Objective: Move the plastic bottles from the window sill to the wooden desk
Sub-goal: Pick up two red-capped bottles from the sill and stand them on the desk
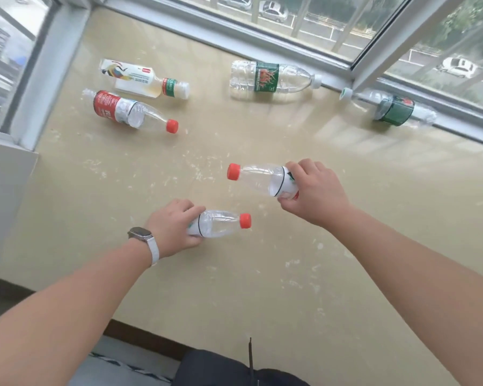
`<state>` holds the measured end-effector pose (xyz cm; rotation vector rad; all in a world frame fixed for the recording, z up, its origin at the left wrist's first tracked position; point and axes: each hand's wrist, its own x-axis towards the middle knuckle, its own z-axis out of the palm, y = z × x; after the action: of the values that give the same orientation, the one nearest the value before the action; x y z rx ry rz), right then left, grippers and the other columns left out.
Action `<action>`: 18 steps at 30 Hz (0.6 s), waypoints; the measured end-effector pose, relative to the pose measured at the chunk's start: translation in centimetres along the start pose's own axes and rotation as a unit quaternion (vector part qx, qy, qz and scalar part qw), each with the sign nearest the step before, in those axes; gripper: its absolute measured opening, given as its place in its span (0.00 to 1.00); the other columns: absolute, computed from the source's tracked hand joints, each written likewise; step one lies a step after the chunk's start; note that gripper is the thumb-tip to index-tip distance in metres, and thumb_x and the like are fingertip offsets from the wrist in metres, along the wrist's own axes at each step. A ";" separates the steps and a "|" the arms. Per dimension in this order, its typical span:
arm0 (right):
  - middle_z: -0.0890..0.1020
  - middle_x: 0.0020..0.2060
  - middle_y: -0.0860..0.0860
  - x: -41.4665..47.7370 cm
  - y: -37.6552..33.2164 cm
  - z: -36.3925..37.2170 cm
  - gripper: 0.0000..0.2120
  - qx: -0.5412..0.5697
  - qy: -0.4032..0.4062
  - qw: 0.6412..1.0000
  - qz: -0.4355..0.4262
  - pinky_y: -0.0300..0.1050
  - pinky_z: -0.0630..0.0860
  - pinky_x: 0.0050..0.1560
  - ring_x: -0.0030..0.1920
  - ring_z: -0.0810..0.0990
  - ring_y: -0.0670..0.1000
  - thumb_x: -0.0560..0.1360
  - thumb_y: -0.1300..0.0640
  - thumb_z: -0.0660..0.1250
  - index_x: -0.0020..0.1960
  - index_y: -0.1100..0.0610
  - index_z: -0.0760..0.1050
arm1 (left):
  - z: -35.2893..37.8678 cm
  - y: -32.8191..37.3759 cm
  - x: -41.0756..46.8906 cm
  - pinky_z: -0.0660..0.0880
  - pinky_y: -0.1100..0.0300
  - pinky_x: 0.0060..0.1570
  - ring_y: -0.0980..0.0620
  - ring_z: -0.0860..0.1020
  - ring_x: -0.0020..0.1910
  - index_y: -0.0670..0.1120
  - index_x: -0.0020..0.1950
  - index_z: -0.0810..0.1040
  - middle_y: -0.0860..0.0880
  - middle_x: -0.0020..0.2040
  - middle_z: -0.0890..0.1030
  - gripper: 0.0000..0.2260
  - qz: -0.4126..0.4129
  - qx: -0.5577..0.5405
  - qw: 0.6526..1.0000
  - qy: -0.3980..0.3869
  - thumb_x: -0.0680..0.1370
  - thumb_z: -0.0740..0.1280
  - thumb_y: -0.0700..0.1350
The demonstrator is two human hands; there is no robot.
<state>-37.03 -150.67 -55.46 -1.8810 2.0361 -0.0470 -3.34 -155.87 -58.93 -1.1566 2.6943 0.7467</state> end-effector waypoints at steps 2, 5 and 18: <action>0.76 0.49 0.54 -1.1 -0.2 -1.3 0.28 0.016 0.013 1.000 0.014 0.51 0.71 0.46 0.48 0.75 0.59 0.65 0.45 0.72 0.61 0.56 0.73 | -0.7 1.2 -1.4 0.73 0.57 0.35 0.46 0.77 0.46 0.53 0.59 0.76 0.51 0.45 0.76 0.25 -0.075 -0.034 0.997 0.007 0.65 0.65 0.62; 0.76 0.50 0.53 -3.0 -0.7 -3.4 0.28 0.038 0.035 0.998 0.035 0.50 0.70 0.47 0.49 0.75 0.58 0.66 0.46 0.72 0.62 0.55 0.73 | -2.2 3.3 -2.9 0.69 0.58 0.37 0.48 0.76 0.49 0.52 0.62 0.78 0.52 0.47 0.76 0.27 -0.145 -0.065 0.987 0.007 0.65 0.73 0.59; 0.74 0.54 0.52 -13.1 -5.8 -13.2 0.31 0.160 0.127 0.971 0.124 0.52 0.71 0.56 0.54 0.72 0.57 0.68 0.45 0.71 0.67 0.53 0.68 | -11.9 14.3 -6.9 0.77 0.52 0.42 0.49 0.77 0.41 0.60 0.53 0.75 0.52 0.43 0.78 0.20 -0.199 -0.279 0.929 0.138 0.65 0.77 0.56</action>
<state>-34.73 -141.48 -38.38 -1.4768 2.2544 -0.5421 -7.55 -148.74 -40.93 -1.9908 2.3581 1.4114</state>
